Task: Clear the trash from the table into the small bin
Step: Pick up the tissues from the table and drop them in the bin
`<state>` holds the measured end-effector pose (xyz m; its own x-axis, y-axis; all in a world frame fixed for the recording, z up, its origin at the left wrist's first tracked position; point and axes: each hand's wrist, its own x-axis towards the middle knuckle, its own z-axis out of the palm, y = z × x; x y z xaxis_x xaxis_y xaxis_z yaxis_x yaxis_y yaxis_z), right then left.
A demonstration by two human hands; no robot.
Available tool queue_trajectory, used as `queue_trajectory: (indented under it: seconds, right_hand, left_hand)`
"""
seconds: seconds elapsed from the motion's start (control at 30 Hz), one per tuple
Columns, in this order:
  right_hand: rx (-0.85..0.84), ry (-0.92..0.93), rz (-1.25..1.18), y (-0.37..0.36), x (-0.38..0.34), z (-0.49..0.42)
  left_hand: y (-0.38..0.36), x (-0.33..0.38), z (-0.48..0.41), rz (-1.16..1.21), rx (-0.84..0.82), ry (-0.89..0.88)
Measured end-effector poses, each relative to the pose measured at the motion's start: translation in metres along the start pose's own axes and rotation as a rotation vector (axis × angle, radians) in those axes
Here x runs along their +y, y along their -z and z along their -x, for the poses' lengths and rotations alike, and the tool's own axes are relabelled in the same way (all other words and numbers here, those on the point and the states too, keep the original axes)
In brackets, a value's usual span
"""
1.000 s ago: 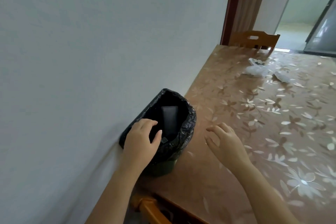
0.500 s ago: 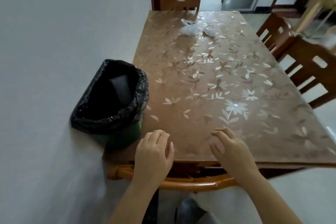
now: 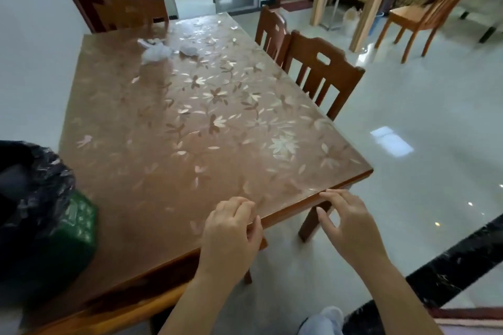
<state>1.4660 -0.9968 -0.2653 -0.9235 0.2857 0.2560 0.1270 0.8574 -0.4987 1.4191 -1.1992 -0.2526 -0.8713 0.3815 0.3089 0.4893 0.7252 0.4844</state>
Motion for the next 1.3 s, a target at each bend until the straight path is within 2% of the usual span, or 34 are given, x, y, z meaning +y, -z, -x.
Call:
queue_trajectory:
  seconds: [0.43,0.7,0.83,1.03,1.17,1.3]
  right_hand:
    - [0.184,-0.362,0.132,0.147,0.259,-0.024]
    - [0.216,-0.520,0.130,0.182,0.357,-0.048]
    - [0.218,-0.508,0.163,0.199,0.412,-0.105]
    - [0.114,-0.447,0.190,0.216,0.504,-0.231]
    - [0.053,-0.367,0.173,0.226,0.546,-0.319]
    - [0.054,-0.310,0.141,0.232,0.580,-0.387]
  left_hand:
    - [-0.178,0.242,-0.142,0.135,-0.142,-0.370]
    - [-0.271,0.316,-0.209,0.088,-0.196,-0.503]
    - [-0.323,0.344,-0.265,0.086,-0.191,-0.482]
    - [-0.405,0.381,-0.381,0.142,-0.164,-0.399]
    - [-0.437,0.400,-0.463,0.138,-0.084,-0.339]
    - [-0.459,0.414,-0.521,0.090,-0.084,-0.270]
